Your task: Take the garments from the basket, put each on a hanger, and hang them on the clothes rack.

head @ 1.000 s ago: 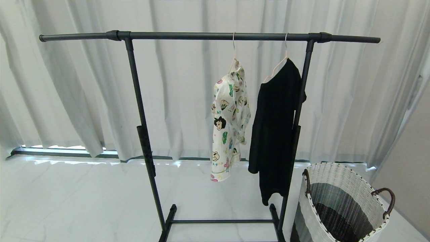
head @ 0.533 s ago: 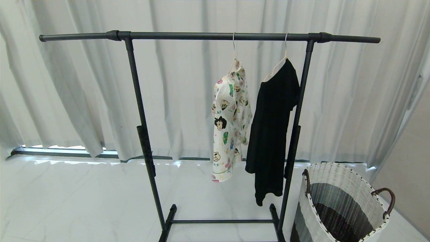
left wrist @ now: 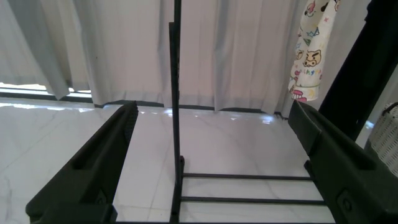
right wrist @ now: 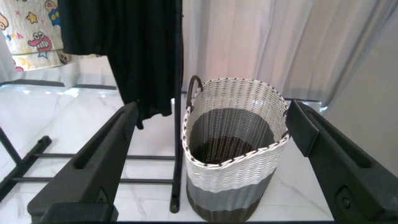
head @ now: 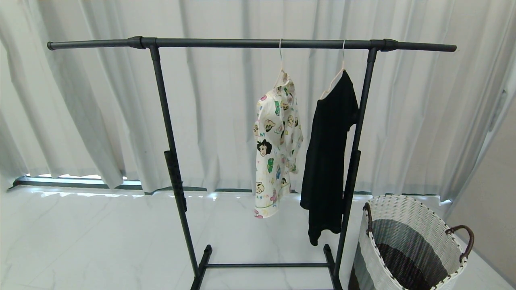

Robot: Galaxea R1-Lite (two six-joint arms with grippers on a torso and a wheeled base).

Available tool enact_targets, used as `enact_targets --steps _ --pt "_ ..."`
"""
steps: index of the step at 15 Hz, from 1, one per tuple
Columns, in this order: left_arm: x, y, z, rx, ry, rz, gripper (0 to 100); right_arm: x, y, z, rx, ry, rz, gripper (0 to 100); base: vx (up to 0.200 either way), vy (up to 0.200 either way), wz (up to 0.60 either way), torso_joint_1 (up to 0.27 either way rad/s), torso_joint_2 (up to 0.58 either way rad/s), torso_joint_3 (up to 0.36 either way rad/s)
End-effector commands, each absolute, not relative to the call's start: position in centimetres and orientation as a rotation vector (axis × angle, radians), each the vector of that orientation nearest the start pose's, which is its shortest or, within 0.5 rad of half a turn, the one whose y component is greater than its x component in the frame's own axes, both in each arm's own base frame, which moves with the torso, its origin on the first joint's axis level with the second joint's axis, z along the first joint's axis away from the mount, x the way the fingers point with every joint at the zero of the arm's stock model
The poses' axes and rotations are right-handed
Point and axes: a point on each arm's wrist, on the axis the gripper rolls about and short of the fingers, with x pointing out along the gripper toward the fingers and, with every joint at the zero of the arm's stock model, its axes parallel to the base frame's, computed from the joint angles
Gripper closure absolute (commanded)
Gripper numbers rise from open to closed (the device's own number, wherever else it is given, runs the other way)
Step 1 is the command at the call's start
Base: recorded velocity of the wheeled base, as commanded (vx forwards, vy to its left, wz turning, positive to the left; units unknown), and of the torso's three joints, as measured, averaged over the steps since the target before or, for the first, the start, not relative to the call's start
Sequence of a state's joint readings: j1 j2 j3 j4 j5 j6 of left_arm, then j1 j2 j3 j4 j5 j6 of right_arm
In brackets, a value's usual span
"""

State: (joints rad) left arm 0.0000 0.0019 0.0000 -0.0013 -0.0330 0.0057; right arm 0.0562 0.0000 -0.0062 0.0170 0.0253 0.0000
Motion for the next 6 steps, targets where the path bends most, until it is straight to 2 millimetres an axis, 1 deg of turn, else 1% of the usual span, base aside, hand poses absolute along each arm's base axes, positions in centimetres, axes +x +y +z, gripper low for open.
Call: enact_targets --steps 1,6 --pt "-2.27 -0.08 7.57 0.006 0.000 -0.034 0 -2.33 -0.07 7.54 0.000 0.011 0.083 0 0.000 0.000 0.00 0.000 0.00 0.000" --pt "-2.27 -0.08 7.57 0.006 0.000 -0.034 0 -2.33 -0.07 7.54 -0.002 0.011 0.083 0 0.000 0.000 0.00 0.000 0.00 0.000"
